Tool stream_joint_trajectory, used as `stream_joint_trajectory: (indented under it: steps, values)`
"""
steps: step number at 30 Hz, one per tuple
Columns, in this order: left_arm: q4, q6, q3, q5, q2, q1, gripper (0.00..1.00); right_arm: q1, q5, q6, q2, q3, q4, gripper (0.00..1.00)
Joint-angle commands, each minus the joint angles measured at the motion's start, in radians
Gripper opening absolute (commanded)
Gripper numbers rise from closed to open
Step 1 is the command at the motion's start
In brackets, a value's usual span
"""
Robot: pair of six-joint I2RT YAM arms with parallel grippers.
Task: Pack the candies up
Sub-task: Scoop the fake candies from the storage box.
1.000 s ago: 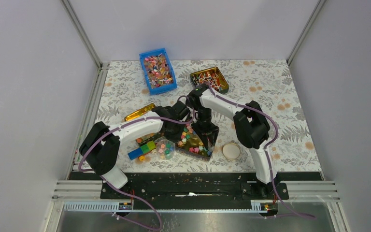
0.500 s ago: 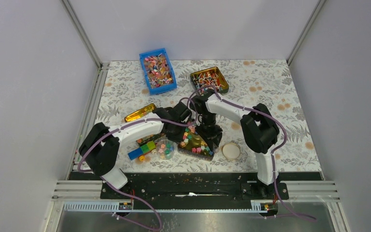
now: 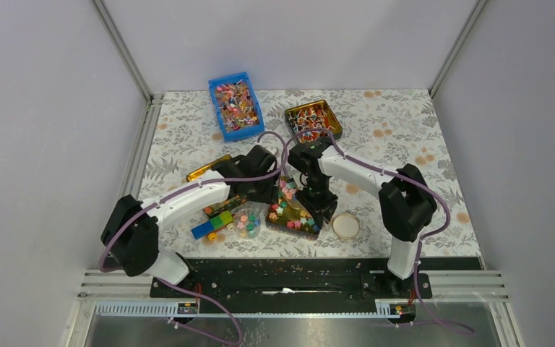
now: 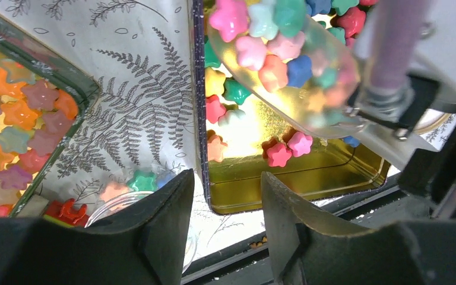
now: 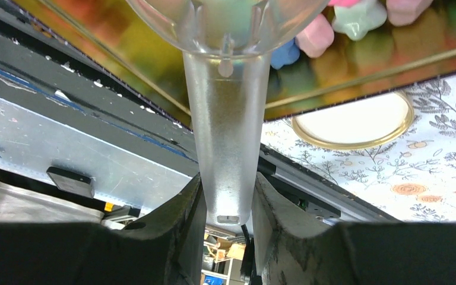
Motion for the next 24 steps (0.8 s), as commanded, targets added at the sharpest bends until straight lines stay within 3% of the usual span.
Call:
stream_joint_trajectory:
  steps: [1, 8, 19, 24]
  values:
    - [0.042, -0.026, -0.030, -0.002, -0.086, 0.022, 0.48, 0.012, 0.019, -0.009, -0.089, -0.025, -0.012, 0.00]
    - [0.074, -0.058, -0.110, 0.013, -0.214, 0.106, 0.56, 0.025, 0.026, -0.005, -0.148, -0.059, -0.036, 0.00]
    - [0.209, -0.112, -0.315, 0.167, -0.516, 0.319, 0.85, 0.059, 0.046, -0.003, -0.230, -0.055, -0.087, 0.00]
    - [0.233, -0.101, -0.371, 0.208, -0.614, 0.392, 0.91, 0.078, 0.052, 0.007, -0.258, -0.064, -0.090, 0.00]
